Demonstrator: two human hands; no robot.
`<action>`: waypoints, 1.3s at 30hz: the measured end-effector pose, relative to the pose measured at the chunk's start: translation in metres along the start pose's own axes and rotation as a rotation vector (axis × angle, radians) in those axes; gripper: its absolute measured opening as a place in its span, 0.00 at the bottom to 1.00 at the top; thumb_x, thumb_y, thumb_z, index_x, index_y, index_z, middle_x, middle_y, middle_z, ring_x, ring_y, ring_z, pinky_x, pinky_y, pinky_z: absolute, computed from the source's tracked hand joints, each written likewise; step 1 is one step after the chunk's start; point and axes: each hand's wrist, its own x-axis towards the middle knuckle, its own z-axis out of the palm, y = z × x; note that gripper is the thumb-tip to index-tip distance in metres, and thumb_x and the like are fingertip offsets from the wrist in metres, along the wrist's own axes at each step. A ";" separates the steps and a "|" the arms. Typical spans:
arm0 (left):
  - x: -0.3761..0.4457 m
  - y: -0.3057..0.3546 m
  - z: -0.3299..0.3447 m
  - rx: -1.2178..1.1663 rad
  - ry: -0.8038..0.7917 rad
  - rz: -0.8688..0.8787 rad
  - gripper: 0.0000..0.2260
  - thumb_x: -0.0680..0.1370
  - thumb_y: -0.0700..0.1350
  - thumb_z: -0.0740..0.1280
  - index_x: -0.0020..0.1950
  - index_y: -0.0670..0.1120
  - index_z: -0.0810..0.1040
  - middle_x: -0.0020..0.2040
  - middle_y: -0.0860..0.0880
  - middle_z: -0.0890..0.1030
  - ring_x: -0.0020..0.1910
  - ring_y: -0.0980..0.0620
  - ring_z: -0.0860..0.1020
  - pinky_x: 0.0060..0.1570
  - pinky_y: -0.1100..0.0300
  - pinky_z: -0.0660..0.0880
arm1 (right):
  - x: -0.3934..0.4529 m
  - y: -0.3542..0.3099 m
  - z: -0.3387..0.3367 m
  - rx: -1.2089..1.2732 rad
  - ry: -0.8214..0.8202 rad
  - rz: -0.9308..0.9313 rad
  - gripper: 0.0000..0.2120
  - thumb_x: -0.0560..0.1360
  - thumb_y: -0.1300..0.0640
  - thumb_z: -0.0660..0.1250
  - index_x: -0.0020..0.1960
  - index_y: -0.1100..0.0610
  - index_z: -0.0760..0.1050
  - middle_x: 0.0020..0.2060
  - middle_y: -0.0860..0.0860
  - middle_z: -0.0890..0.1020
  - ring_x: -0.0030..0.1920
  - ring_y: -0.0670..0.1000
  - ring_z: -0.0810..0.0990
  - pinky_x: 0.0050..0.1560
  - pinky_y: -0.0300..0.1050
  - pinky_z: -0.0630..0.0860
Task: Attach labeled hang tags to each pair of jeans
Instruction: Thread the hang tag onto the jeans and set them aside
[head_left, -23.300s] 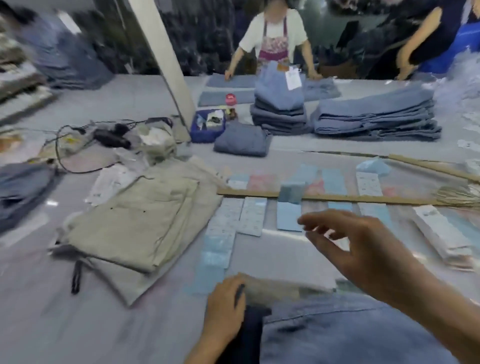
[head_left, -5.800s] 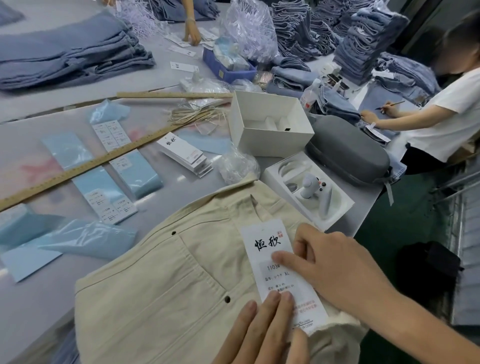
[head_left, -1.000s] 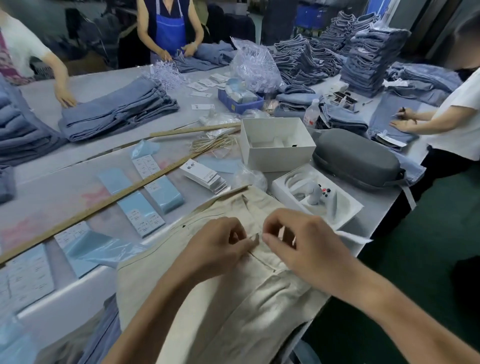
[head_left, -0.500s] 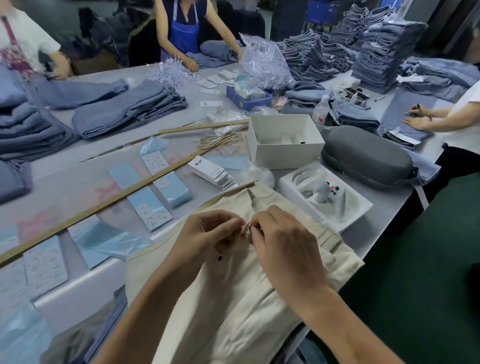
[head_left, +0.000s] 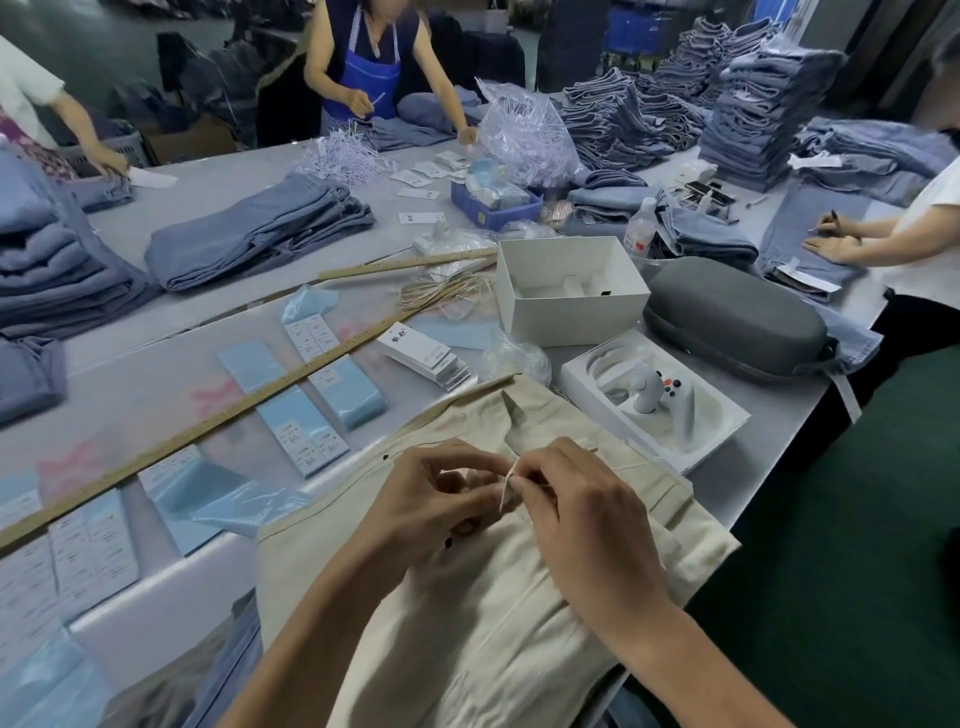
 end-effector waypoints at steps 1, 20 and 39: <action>-0.001 0.000 0.002 0.004 0.007 0.014 0.07 0.73 0.41 0.78 0.50 0.44 0.87 0.35 0.50 0.79 0.31 0.52 0.73 0.30 0.62 0.69 | 0.000 0.002 0.000 0.016 -0.002 0.015 0.01 0.79 0.55 0.70 0.48 0.51 0.78 0.43 0.43 0.79 0.44 0.47 0.78 0.42 0.47 0.78; -0.002 0.016 -0.036 -0.479 0.375 0.197 0.04 0.79 0.40 0.66 0.46 0.48 0.77 0.49 0.39 0.86 0.52 0.43 0.85 0.46 0.56 0.82 | 0.014 0.043 -0.045 0.201 0.277 0.069 0.07 0.79 0.62 0.67 0.53 0.52 0.81 0.49 0.44 0.80 0.48 0.44 0.79 0.46 0.28 0.73; 0.005 0.054 -0.040 -0.494 0.381 0.323 0.06 0.84 0.40 0.62 0.49 0.47 0.78 0.38 0.46 0.80 0.38 0.50 0.81 0.42 0.53 0.81 | 0.058 0.041 -0.072 -0.015 -0.511 -0.172 0.15 0.79 0.41 0.64 0.65 0.37 0.75 0.58 0.29 0.79 0.60 0.33 0.75 0.58 0.36 0.73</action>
